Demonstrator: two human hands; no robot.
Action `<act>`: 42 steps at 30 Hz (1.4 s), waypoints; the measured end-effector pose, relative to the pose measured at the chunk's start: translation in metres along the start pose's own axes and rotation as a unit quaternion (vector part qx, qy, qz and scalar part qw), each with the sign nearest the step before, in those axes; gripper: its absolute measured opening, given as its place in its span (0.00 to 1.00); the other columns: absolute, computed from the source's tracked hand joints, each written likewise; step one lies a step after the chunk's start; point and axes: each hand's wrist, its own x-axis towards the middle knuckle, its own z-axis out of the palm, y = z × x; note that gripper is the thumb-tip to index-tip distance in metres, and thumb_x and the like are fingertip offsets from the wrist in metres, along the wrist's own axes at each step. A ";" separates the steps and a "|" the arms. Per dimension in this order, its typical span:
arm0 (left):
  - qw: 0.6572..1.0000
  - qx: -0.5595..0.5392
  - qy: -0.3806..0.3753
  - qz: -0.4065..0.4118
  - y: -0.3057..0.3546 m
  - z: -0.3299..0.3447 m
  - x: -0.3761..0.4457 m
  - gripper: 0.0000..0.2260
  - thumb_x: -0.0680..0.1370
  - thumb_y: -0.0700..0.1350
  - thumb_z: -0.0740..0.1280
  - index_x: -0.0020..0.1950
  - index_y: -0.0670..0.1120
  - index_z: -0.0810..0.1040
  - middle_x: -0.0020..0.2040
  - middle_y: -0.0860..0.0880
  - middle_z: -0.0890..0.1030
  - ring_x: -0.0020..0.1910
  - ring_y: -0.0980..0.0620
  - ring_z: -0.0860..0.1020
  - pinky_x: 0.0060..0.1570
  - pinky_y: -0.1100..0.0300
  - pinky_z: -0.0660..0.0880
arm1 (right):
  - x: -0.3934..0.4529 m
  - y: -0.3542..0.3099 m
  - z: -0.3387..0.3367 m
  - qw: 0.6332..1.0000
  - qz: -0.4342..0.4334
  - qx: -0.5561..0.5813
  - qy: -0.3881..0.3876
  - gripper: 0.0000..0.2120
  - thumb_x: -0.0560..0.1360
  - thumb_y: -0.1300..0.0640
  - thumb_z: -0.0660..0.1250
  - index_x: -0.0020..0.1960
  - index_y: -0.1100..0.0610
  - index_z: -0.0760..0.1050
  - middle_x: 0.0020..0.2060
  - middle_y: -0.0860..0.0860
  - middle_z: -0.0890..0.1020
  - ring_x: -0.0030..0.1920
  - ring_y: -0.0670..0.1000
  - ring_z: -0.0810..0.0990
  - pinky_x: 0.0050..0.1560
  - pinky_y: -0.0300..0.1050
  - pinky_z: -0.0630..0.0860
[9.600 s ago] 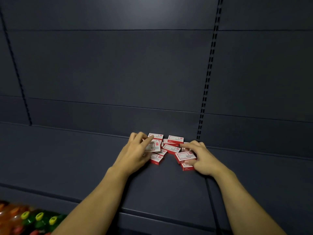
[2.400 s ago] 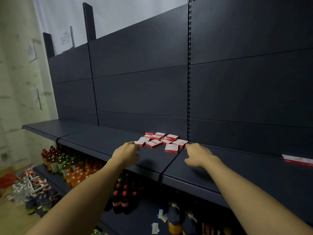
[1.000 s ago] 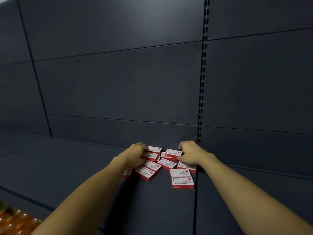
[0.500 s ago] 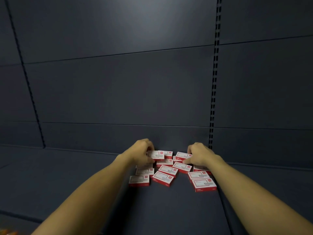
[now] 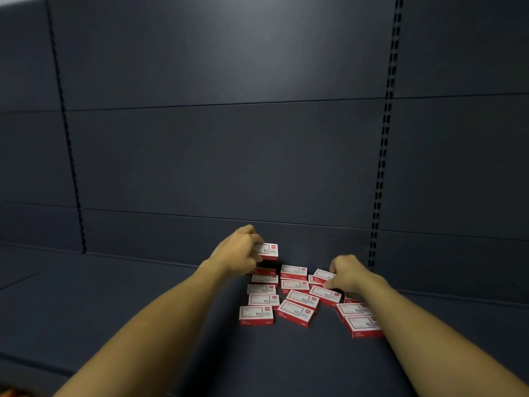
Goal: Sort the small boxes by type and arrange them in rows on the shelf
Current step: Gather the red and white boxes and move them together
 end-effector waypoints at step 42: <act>0.957 -0.087 -0.069 0.267 0.287 0.069 -0.013 0.17 0.71 0.50 0.77 0.58 0.50 0.77 0.53 0.54 0.74 0.53 0.51 0.76 0.54 0.51 0.77 | -0.303 0.192 -0.084 0.959 0.093 -0.119 0.240 0.20 0.72 0.50 0.75 0.60 0.54 0.77 0.54 0.48 0.73 0.60 0.50 0.70 0.63 0.45 0.71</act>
